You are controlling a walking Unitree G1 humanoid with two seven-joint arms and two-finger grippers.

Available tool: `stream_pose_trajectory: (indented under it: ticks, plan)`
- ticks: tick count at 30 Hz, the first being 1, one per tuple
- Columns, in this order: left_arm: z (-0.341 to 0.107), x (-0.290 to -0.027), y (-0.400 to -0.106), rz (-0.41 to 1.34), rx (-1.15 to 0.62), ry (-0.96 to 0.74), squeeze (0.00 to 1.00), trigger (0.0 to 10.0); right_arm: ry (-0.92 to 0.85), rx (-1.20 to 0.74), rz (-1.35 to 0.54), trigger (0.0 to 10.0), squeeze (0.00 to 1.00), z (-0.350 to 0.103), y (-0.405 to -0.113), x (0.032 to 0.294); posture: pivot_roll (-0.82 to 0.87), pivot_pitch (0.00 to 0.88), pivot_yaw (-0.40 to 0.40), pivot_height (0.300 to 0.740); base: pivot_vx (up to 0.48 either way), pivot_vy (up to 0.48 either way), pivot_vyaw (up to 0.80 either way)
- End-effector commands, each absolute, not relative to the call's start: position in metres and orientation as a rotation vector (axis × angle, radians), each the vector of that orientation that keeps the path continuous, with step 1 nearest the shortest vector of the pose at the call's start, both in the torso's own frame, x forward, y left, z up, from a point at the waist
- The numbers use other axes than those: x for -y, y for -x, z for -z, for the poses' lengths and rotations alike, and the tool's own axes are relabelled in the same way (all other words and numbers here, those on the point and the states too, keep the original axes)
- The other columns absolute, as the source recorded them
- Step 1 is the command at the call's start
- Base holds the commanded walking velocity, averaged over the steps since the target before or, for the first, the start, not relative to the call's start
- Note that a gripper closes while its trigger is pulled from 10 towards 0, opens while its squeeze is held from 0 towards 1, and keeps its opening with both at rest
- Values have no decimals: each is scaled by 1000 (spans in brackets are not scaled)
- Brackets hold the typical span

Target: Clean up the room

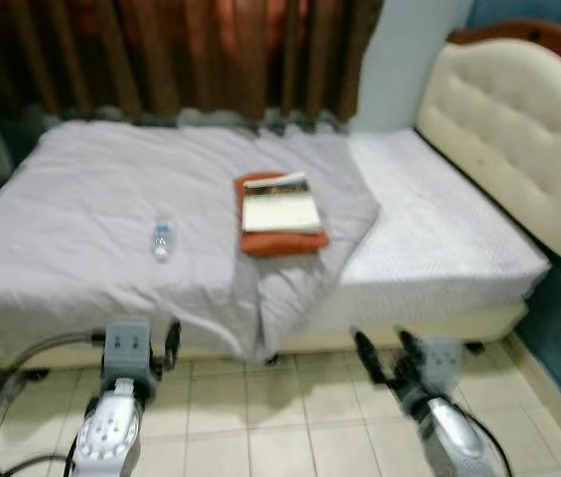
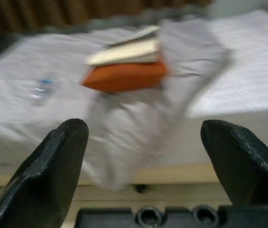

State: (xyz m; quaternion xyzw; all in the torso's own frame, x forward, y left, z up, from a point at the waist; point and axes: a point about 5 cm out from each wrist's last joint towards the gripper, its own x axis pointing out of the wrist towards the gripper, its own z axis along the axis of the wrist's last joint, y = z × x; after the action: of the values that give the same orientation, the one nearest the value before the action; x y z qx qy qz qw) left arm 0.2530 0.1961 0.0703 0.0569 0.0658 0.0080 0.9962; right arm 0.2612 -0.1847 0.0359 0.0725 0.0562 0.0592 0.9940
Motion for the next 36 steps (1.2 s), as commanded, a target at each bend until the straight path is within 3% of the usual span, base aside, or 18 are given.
stream_pose_trajectory:
  ticks: [1,3,4,5,11,23,29,32,36]
  plan:
    - [-77,-193,-252,24,-95,-92,0,10000,-98,-89,-78,10000,188,-44,-262,191,98,35,-70,740,0,0,481]
    - [-75,-198,-252,-3,-135,-71,0,10000,-100,-157,-57,10000,82,-31,-254,195,90,39,-54,740,0,0,459]
    - [-75,-198,-252,-3,-135,-71,0,10000,-100,-157,-57,10000,82,-31,-254,195,90,39,-54,740,0,0,419]
    - [-74,-197,-255,-10,-146,-59,0,10000,-82,-184,-34,10000,0,-27,-254,197,90,39,-54,740,0,0,0]
    - [-86,-181,-273,21,-87,-102,0,10000,-116,-151,-82,10000,0,-34,-265,185,81,38,-28,740,47,0,0]
    - [-87,-183,-280,0,-99,-128,0,10000,-186,-157,-142,10000,0,-33,-276,176,95,40,-30,740,463,0,0]
    - [-88,-181,-283,8,-95,-129,0,10000,-184,-163,-185,10000,59,-32,-278,168,101,40,-33,740,466,0,0]
    - [-88,-181,-284,8,-97,-136,0,10000,-165,-183,-198,10000,0,-30,-279,165,101,37,-36,740,465,0,138]
    - [-89,-182,-286,2,-96,-127,0,10000,-157,-185,-184,10000,0,-29,-280,166,102,36,-38,740,468,0,0]
